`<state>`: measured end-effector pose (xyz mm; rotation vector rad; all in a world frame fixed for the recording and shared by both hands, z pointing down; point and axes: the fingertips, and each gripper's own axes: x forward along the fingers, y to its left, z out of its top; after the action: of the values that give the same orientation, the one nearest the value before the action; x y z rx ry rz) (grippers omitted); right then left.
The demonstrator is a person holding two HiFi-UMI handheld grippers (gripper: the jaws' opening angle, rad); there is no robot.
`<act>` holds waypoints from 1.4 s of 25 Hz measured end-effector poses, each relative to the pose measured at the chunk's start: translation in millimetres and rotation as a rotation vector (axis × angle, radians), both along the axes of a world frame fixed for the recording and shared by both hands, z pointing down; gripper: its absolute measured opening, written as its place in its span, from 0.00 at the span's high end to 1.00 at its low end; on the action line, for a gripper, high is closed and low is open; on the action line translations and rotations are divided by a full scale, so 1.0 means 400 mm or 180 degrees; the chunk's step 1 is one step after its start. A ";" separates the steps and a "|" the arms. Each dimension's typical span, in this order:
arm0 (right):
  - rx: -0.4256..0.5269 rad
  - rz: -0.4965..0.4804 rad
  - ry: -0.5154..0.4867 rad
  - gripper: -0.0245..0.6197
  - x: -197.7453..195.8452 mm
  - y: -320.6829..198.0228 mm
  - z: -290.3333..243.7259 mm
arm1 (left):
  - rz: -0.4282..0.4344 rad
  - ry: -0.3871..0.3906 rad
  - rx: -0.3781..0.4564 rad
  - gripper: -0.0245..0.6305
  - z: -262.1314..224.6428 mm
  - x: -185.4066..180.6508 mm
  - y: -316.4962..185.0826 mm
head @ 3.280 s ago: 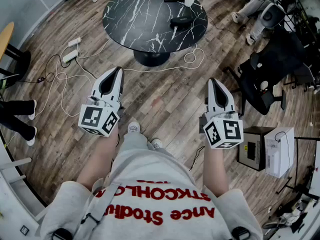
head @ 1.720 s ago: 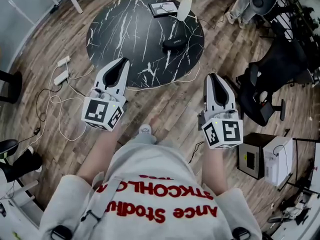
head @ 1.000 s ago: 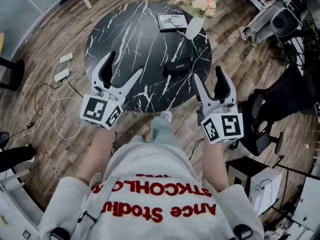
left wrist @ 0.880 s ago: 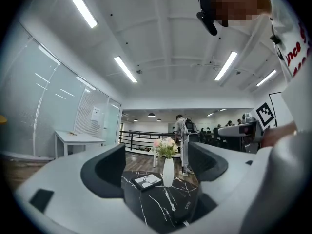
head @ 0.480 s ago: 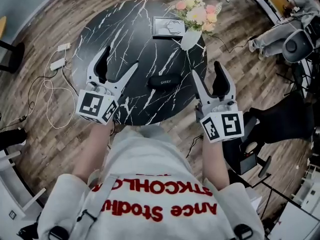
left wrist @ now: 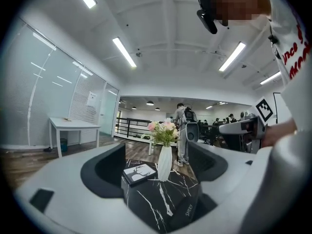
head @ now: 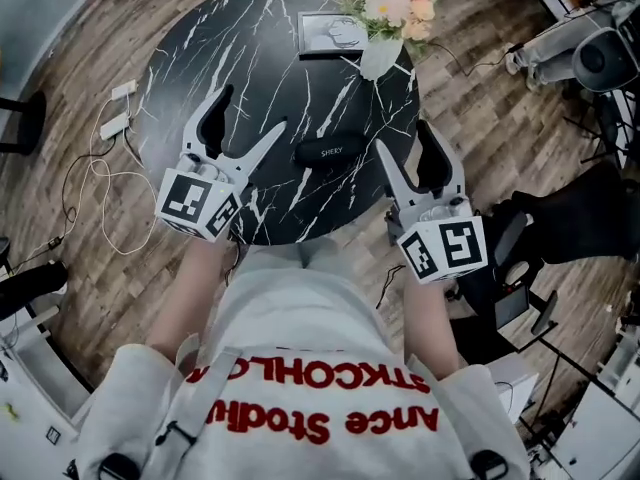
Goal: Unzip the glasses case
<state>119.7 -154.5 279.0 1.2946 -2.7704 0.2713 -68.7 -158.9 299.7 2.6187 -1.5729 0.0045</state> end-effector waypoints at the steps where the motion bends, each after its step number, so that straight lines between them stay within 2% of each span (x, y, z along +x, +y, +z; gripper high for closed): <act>1: -0.0022 0.0040 -0.0008 0.51 0.005 0.003 0.006 | 0.0057 0.0004 -0.0006 0.37 0.003 0.010 -0.005; 6: -0.0110 0.0306 0.0036 0.51 0.036 0.008 0.041 | 0.0397 -0.0016 -0.0132 0.37 0.049 0.065 -0.035; 11: -0.0270 0.0525 0.0095 0.51 0.063 0.022 0.089 | 0.0925 -0.0064 -0.0544 0.37 0.176 0.144 -0.062; 18: -0.0481 0.0743 0.0161 0.51 0.088 0.043 0.163 | 0.1460 -0.0173 -0.1031 0.37 0.348 0.235 -0.085; 23: -0.0610 0.0761 0.0189 0.51 0.073 0.057 0.218 | 0.2058 -0.0147 -0.1662 0.37 0.506 0.300 -0.063; 26: -0.0663 0.0754 0.0161 0.51 0.066 0.064 0.241 | 0.2307 -0.0126 -0.2040 0.37 0.573 0.322 -0.051; 29: -0.0714 0.0748 0.0159 0.51 0.066 0.068 0.258 | 0.2485 -0.0231 -0.2371 0.37 0.617 0.338 -0.045; 32: -0.0777 0.0735 0.0094 0.51 0.068 0.073 0.276 | 0.2599 -0.0307 -0.2719 0.46 0.654 0.349 -0.036; 35: -0.0830 0.0711 0.0069 0.51 0.066 0.077 0.287 | 0.2630 -0.0502 -0.2912 0.48 0.688 0.356 -0.034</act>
<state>146.3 -123.8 393.9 1.5219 -2.4677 0.6049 73.7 -172.3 574.8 2.2562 -0.2300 0.7765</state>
